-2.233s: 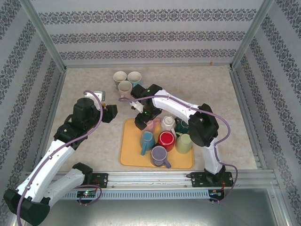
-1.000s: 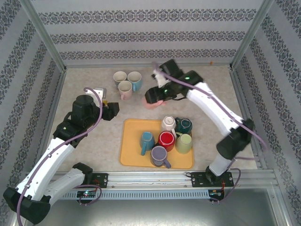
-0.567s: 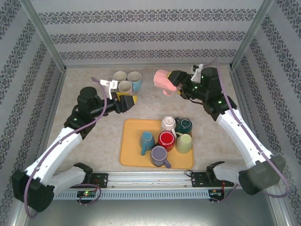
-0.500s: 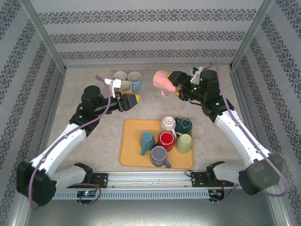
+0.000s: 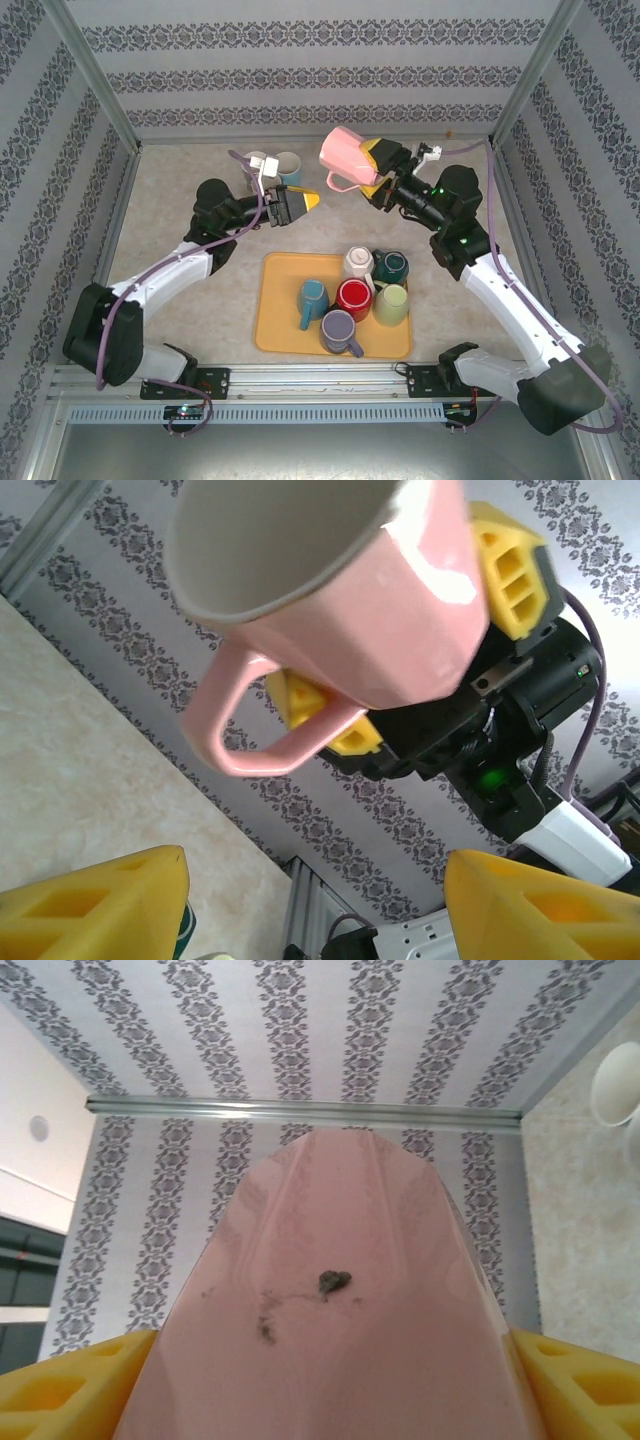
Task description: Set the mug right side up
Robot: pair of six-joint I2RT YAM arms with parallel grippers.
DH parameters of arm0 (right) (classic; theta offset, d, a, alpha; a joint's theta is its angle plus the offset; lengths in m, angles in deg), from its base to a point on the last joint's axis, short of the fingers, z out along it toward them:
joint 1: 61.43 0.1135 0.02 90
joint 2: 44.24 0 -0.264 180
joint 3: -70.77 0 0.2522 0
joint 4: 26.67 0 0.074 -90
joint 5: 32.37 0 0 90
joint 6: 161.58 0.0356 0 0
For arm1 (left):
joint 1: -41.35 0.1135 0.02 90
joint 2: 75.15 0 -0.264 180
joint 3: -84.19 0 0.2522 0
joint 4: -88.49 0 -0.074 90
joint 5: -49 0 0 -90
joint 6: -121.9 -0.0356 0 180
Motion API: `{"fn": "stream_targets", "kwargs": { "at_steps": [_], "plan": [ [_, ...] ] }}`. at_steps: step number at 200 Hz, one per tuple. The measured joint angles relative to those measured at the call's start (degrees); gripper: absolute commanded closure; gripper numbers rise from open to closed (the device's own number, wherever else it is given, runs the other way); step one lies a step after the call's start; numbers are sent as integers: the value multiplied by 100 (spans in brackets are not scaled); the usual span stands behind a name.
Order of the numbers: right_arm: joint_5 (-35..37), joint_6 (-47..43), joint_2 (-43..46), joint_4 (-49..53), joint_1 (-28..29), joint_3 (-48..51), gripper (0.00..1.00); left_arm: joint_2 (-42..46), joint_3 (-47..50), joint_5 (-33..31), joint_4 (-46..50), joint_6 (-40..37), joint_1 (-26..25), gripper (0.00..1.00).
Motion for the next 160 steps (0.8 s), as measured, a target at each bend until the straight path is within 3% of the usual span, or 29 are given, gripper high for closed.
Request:
{"fn": "stream_targets", "kwargs": {
  "at_steps": [66,108,122,160],
  "plan": [
    [122,243,-4,-330,297,28,63,-1091,-59,98,-2076,1010,-79,36],
    [170,297,-52,-529,468,160,64,-1174,-221,79,-2682,1045,-136,38],
    [190,321,-83,-588,505,238,65,-1161,-225,81,-2761,988,-146,45],
    [166,444,-81,-861,579,284,65,-1158,-227,-13,-2717,859,-120,86]
  ]
}}
